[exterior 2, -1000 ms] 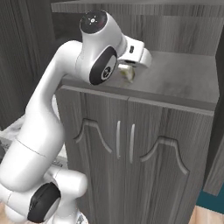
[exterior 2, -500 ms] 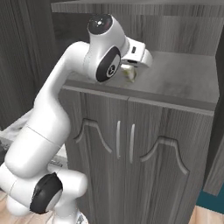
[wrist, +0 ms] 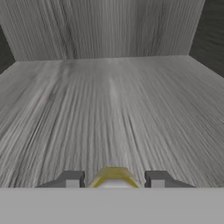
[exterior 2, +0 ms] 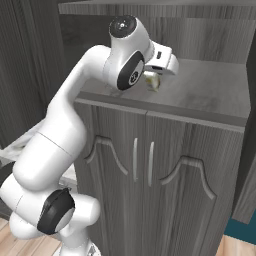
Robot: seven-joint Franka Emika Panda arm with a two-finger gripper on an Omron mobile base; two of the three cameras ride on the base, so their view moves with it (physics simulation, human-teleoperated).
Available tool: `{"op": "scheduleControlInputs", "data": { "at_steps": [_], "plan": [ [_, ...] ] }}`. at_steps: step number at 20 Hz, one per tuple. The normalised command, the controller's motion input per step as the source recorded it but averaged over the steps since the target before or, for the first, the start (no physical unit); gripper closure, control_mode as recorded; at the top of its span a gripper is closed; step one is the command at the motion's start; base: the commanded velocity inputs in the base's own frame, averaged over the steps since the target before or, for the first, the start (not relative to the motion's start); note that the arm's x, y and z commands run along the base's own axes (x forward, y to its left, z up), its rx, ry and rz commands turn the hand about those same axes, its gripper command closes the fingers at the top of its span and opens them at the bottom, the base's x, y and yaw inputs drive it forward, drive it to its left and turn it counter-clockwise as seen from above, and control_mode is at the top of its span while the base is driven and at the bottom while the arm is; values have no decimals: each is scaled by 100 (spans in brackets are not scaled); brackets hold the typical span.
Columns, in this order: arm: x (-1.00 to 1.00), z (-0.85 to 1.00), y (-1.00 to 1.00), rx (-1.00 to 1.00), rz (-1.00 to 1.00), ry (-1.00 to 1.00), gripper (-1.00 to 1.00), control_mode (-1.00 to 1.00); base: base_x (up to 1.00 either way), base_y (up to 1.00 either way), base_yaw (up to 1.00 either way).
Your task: Pick the beer, boxed drink from the counter and place them in the open cabinet.
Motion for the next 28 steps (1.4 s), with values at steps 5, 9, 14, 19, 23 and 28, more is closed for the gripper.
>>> {"op": "scheduleControlInputs", "data": {
  "at_steps": [5,9,14,19,23,28],
  "plan": [
    [14,-18,-18,1,1,1,100,-100,0,0,0],
    [20,-27,-5,0,1,1,100,-100,0,0,0],
    [27,-36,0,0,1,0,100,-100,0,0,0],
    [30,-33,0,0,0,0,100,-100,0,0,0],
    [31,-32,0,0,0,0,100,-100,0,0,0],
    [23,-39,0,0,3,0,100,-100,0,0,0]
  ]
}}
